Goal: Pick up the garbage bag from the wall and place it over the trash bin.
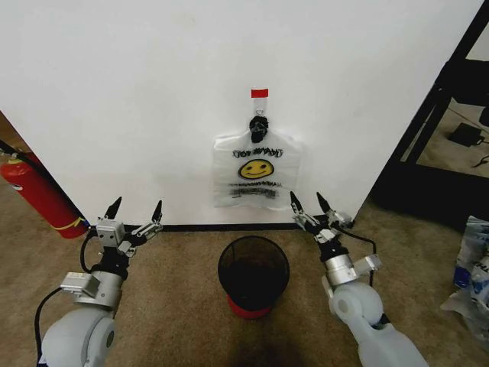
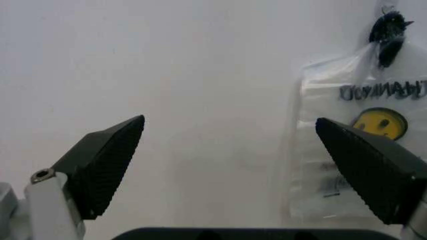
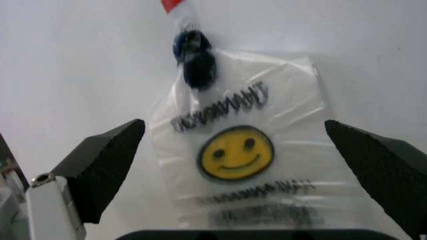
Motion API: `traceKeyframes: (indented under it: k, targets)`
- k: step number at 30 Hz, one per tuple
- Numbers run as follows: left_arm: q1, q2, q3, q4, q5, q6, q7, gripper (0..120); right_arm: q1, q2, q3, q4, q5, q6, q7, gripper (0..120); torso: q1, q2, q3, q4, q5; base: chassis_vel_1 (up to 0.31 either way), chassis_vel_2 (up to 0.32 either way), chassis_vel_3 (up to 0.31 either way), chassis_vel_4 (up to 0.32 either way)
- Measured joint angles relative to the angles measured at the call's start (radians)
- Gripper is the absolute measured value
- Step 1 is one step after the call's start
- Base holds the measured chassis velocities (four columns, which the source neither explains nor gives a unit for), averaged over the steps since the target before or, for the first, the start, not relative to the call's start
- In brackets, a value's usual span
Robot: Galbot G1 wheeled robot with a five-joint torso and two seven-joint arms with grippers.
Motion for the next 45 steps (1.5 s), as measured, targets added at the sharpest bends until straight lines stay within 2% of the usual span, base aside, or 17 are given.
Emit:
traceKeyframes:
  k: [3,4,5,6,10,13,27,31,32,33,34,35,36,37,39,40,45]
  targets:
    - [0.002,-0.004,-0.007,0.000,-0.001,0.000,0.000,100,-0.026,0.007,0.024,0.002,-0.134,-0.018,0.069,100,0.000,0.000,0.000,-0.0001,0.0000,0.000,0.000,0.000,0.000]
    - [0.004,-0.005,-0.012,0.002,-0.001,-0.002,0.000,100,-0.049,0.016,0.050,0.018,-0.257,-0.041,0.135,100,0.000,0.000,0.000,-0.0005,0.0001,0.000,0.000,0.000,0.000]
    - [0.004,-0.005,-0.013,0.004,-0.001,-0.004,0.000,100,-0.056,0.019,0.057,0.025,-0.294,-0.048,0.154,100,0.000,0.000,0.000,-0.0005,0.0001,0.000,0.000,0.000,0.000]
    - [0.005,-0.006,-0.018,0.019,-0.001,-0.013,-0.001,100,-0.083,0.031,0.080,0.064,-0.437,-0.085,0.243,100,0.000,0.000,0.000,-0.0006,0.0000,0.000,0.000,0.000,0.000]
    - [0.003,-0.006,-0.020,0.034,-0.003,-0.022,-0.003,100,-0.124,0.050,0.097,0.141,-0.561,-0.168,0.348,100,0.000,0.000,0.000,-0.0002,-0.0002,0.000,0.000,0.000,0.000]
    - [-0.005,-0.007,-0.012,0.038,-0.003,-0.023,-0.004,100,-0.140,0.060,0.089,0.166,-0.563,-0.197,0.366,100,0.000,0.000,0.000,-0.0003,-0.0001,0.000,0.000,0.000,0.000]
    - [-0.014,0.015,-0.016,0.059,-0.015,-0.028,-0.005,100,-0.109,0.108,0.065,0.105,-0.556,-0.174,0.325,100,0.000,0.000,0.000,-0.0004,-0.0002,0.000,0.000,0.000,0.000]
    - [0.004,0.021,-0.019,0.056,-0.009,-0.033,-0.007,100,0.040,0.076,-0.026,-0.020,-0.178,-0.065,0.162,100,0.000,0.000,0.000,0.0000,-0.0003,0.000,0.000,0.000,0.000]
    - [0.004,0.021,-0.019,0.056,-0.009,-0.033,-0.007,100,0.040,0.076,-0.026,-0.020,-0.178,-0.065,0.162,100,0.000,0.000,0.000,0.0000,-0.0003,0.000,0.000,0.000,0.000]
    - [0.007,0.021,-0.019,0.053,-0.006,-0.033,-0.007,100,0.062,0.073,-0.042,-0.038,-0.115,-0.057,0.138,100,0.000,0.000,0.000,0.0000,-0.0003,0.000,0.000,0.000,0.000]
    - [0.014,0.021,-0.020,0.048,-0.001,-0.033,-0.007,100,0.106,0.070,-0.071,-0.074,0.010,-0.046,0.086,100,0.000,0.000,0.000,0.0001,0.0000,0.000,0.000,0.000,0.000]
    - [0.018,0.021,-0.021,0.044,0.003,-0.033,-0.007,100,0.124,0.070,-0.082,-0.092,0.063,-0.041,0.062,100,0.000,0.000,0.000,0.0001,-0.0001,0.000,0.000,0.000,0.000]
    - [0.027,0.019,-0.024,0.035,0.011,-0.033,-0.007,100,0.178,0.076,-0.112,-0.149,0.204,-0.029,-0.014,100,0.000,0.000,0.000,-0.0001,-0.0002,0.000,0.000,0.000,0.000]
    - [0.029,0.019,-0.025,0.033,0.012,-0.033,-0.007,100,0.192,0.080,-0.118,-0.164,0.238,-0.027,-0.032,100,0.000,0.000,0.000,0.0000,-0.0001,0.000,0.000,0.000,0.000]
    - [0.044,0.015,-0.035,0.023,0.020,-0.032,-0.007,100,0.269,0.102,-0.141,-0.258,0.390,-0.025,-0.161,100,0.000,0.000,0.000,-0.0001,-0.0001,0.000,0.000,0.000,0.000]
    - [0.044,0.015,-0.035,0.023,0.020,-0.032,-0.007,100,0.269,0.102,-0.141,-0.258,0.390,-0.025,-0.161,100,0.000,0.000,0.000,-0.0001,-0.0001,0.000,0.000,0.000,0.000]
    - [0.080,0.004,-0.057,0.012,0.034,-0.034,-0.009,100,0.456,0.173,-0.155,-0.488,0.564,-0.029,-0.400,100,0.000,0.000,0.000,0.0002,-0.0002,0.000,0.000,0.000,0.000]
